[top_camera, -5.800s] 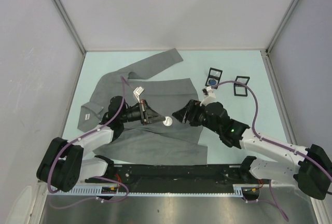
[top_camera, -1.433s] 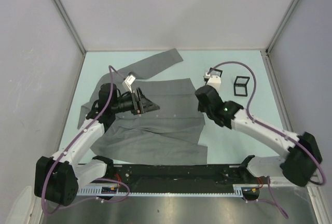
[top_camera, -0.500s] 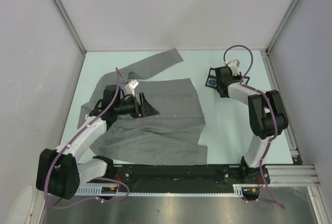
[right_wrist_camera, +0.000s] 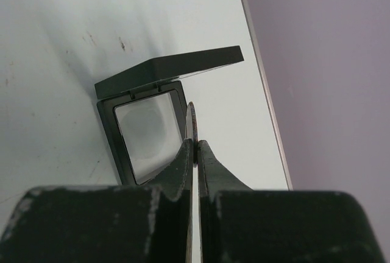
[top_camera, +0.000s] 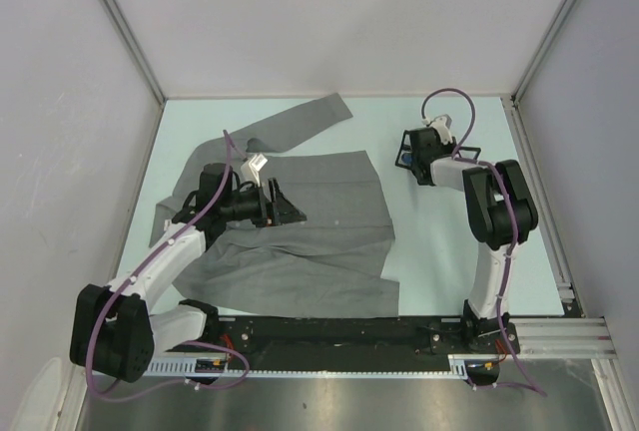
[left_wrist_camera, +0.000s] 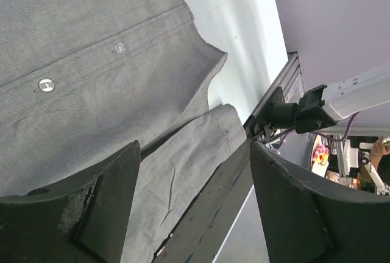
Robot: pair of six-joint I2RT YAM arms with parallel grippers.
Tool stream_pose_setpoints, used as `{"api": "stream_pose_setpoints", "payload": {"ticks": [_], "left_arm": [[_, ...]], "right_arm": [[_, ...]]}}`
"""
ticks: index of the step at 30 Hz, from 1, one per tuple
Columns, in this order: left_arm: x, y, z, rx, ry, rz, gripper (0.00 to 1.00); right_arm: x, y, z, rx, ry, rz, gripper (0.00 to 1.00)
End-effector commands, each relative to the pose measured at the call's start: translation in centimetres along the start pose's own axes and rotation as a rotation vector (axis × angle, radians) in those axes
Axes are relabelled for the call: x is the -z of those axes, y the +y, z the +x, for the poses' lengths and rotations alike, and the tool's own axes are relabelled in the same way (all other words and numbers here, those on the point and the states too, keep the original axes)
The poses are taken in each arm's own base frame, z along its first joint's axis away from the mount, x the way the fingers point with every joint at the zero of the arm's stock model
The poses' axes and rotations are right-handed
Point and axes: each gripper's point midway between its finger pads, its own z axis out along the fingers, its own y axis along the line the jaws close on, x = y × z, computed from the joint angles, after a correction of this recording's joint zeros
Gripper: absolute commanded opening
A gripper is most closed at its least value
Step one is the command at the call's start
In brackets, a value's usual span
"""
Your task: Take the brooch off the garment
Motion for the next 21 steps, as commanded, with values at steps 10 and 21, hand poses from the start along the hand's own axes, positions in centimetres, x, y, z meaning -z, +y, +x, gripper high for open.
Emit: {"api": "stream_pose_setpoints", "payload": {"ticks": [10,21], "left_arm": [[-0.1,0.1,-0.2,-0.037,-0.008,0.01,0.77],[-0.1,0.2,0.0,-0.031,-0.004,0.013,0.76]], "right_arm": [[-1.2,-0.5,-0.9,-0.023,-0.005,0.057,0.0],[-1.3,-0.1,-0.7,-0.006,0.001,0.054,0.0]]}}
